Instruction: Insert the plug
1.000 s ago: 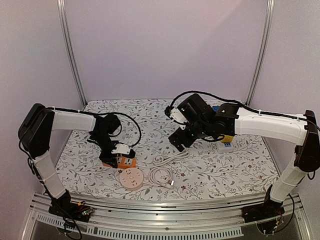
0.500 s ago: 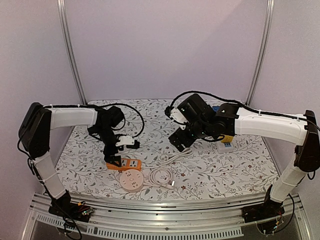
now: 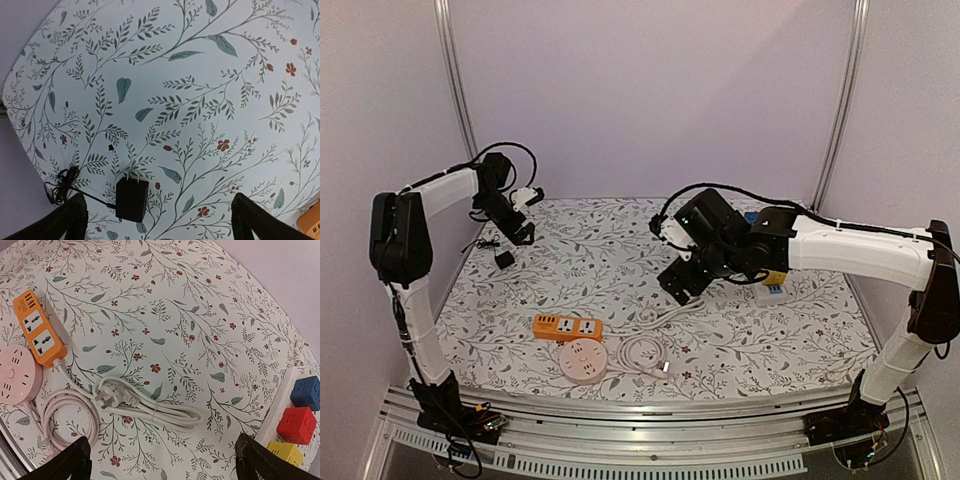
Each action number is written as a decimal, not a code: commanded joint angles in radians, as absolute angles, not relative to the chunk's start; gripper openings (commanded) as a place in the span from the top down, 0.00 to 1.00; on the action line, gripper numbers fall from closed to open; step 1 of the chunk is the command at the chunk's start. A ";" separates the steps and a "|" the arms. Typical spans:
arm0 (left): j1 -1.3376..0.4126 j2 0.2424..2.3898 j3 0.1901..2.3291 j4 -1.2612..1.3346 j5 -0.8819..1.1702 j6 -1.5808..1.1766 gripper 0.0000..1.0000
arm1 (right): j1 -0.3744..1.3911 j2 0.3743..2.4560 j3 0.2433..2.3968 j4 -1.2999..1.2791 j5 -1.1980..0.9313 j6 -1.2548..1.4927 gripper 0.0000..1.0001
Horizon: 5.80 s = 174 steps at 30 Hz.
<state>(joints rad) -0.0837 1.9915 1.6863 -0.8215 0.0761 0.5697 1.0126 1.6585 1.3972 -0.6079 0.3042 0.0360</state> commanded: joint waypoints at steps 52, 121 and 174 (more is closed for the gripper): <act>-0.398 1.681 1.677 -1.520 0.637 0.872 1.00 | 1.124 1.428 1.054 0.162 -0.122 -0.777 0.01; -0.697 0.822 1.127 -0.715 0.560 0.541 0.00 | 1.115 1.666 1.151 0.919 -0.397 -0.150 1.00; -0.645 1.203 1.309 -1.207 0.006 0.963 1.00 | 1.092 1.548 1.121 0.340 -0.015 -0.160 0.01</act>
<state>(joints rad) -0.7082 1.1374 1.2724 -0.9585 0.1169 0.7914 1.1019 1.5955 1.1103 0.5735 -0.1799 -0.1654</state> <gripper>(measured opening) 0.233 0.988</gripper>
